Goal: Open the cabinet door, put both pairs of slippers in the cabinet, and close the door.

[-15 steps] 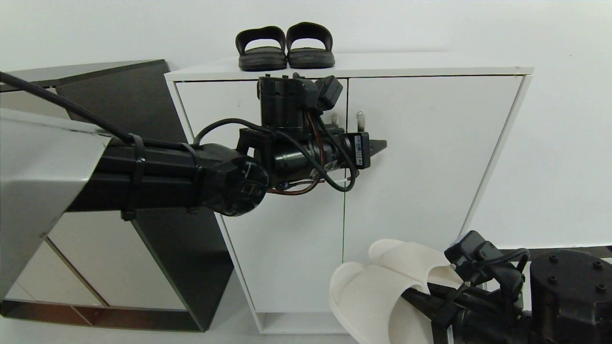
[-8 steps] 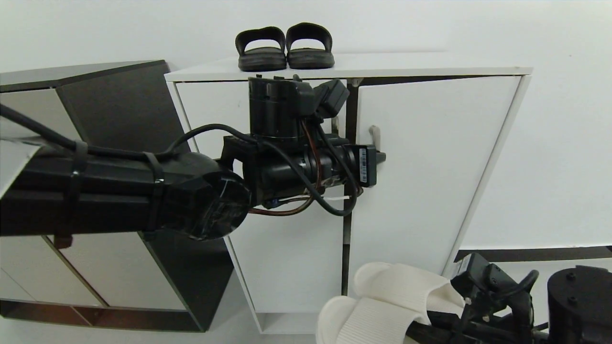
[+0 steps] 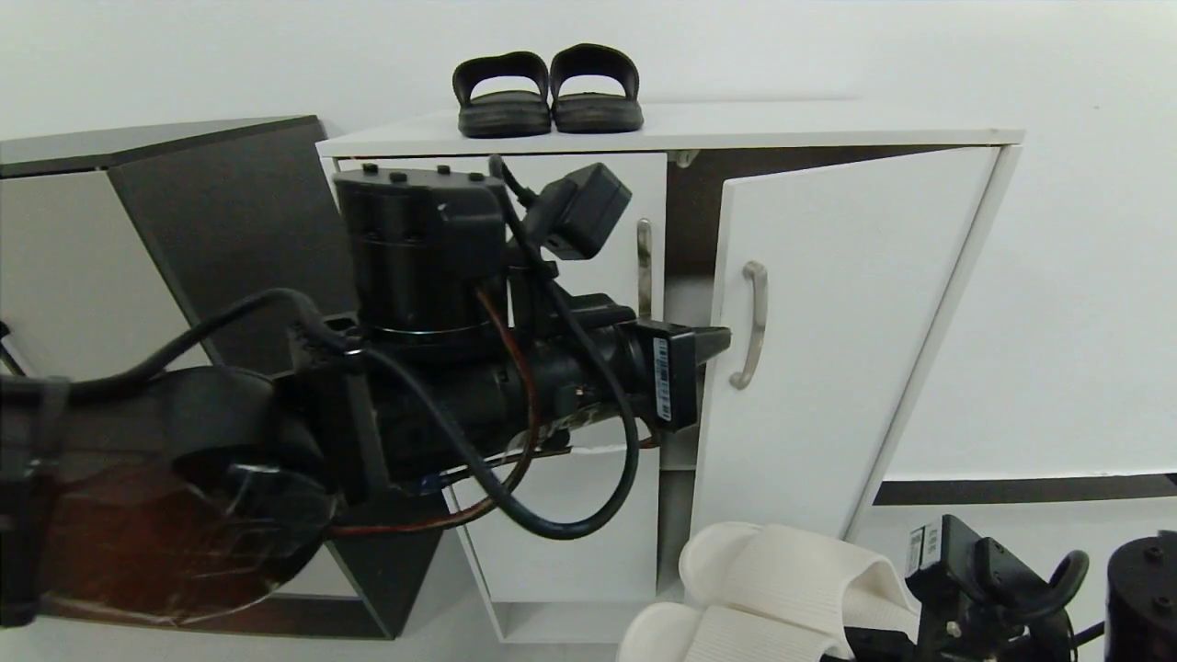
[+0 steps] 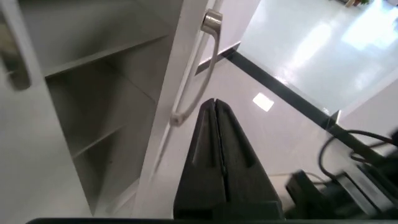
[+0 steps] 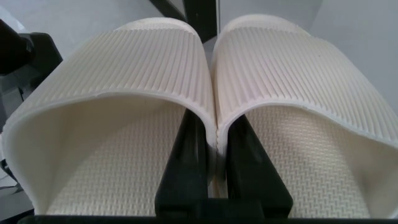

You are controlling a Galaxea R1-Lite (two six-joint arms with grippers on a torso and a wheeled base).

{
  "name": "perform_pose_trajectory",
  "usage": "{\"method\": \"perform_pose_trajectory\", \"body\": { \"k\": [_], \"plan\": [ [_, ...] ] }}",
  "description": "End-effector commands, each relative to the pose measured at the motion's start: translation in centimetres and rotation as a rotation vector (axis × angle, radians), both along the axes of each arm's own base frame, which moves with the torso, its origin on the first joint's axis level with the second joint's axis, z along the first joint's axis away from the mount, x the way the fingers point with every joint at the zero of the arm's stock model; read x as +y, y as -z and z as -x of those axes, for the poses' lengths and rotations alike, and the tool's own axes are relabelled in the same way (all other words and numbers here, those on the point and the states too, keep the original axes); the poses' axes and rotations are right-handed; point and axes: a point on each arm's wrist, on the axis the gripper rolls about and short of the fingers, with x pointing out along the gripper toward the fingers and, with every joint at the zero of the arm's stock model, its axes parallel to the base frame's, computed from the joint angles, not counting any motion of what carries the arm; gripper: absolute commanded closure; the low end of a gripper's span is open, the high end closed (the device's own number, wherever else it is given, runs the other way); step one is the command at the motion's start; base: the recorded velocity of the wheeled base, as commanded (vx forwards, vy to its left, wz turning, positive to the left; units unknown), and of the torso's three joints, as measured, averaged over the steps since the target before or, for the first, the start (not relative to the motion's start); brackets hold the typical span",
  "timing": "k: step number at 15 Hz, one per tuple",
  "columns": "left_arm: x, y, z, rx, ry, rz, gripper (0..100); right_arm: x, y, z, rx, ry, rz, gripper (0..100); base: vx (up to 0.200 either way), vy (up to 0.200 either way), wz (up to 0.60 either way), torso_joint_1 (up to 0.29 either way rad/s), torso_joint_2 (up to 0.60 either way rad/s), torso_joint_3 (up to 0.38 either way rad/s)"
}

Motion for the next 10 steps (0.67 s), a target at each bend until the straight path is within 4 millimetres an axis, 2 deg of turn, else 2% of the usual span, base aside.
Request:
{"method": "perform_pose_trajectory", "body": {
  "k": [1, 6, 10],
  "plan": [
    [2.4, -1.2, 1.1, -0.016, -0.031, 0.033, 100, 0.0, 0.0, 0.0, -0.001, -0.001, -0.002, 100, 0.0, 0.0, 0.0, 0.0, 0.0, 0.0],
    [1.1, -0.1, -4.5, 0.015, -0.068, 0.035, 100, 0.0, 0.0, 0.0, -0.001, 0.001, -0.001, 100, 0.0, 0.0, 0.0, 0.0, 0.0, 0.0],
    [-0.8, 0.3, -7.3, 0.021, -0.07, 0.058, 100, 0.2, 0.3, 0.3, 0.02, -0.015, 0.026, 100, 0.0, 0.0, 0.0, 0.0, 0.0, 0.0]
  ]
}}
